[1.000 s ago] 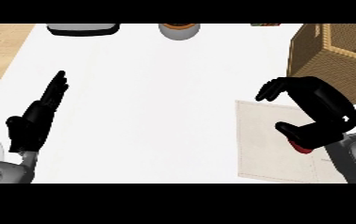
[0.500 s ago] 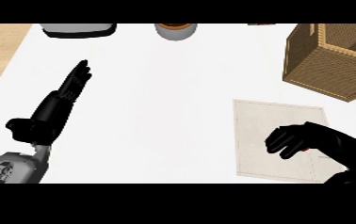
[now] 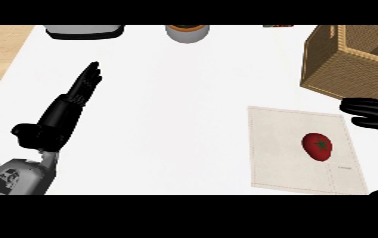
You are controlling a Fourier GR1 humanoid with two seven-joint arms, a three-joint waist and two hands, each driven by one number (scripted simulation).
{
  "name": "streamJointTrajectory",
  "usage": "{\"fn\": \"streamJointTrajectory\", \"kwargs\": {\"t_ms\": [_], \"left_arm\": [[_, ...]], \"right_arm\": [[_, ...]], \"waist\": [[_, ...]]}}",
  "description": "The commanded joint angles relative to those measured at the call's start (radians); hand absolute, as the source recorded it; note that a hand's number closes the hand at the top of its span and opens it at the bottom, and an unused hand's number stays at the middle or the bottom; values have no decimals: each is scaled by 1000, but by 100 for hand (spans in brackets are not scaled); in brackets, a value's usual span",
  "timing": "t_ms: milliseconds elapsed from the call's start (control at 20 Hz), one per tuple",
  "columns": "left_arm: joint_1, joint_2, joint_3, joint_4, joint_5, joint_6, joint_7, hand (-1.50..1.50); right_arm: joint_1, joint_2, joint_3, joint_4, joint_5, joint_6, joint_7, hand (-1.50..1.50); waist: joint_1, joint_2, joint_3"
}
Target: Pick the tomato from the placemat and place it in the basket
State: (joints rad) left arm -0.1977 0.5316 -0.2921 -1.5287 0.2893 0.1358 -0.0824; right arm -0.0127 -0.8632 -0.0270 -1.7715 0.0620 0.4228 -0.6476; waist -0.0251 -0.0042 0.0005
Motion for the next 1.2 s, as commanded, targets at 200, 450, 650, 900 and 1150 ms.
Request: {"fn": "streamJointTrajectory", "kwargs": {"t_ms": [200,450,650,900,1150], "left_arm": [[-12,-32,-16,22,-33,0,-3,0],[-24,-48,-9,13,-30,-23,8,0],[14,-17,29,-12,-27,-51,19,0],[3,-20,53,-18,-12,-79,29,0],[9,-38,63,-11,-53,-65,10,0]], "right_arm": [[-55,-337,-73,25,156,173,-21,-150],[-50,-453,-65,129,173,242,-173,-150],[3,-451,-64,199,204,168,-263,-150],[-23,-490,-35,327,201,125,-368,-150],[-24,-434,38,339,201,67,-332,-150]], "waist": [[22,7,-2],[27,8,0],[25,4,0],[38,7,1],[39,7,0]]}}
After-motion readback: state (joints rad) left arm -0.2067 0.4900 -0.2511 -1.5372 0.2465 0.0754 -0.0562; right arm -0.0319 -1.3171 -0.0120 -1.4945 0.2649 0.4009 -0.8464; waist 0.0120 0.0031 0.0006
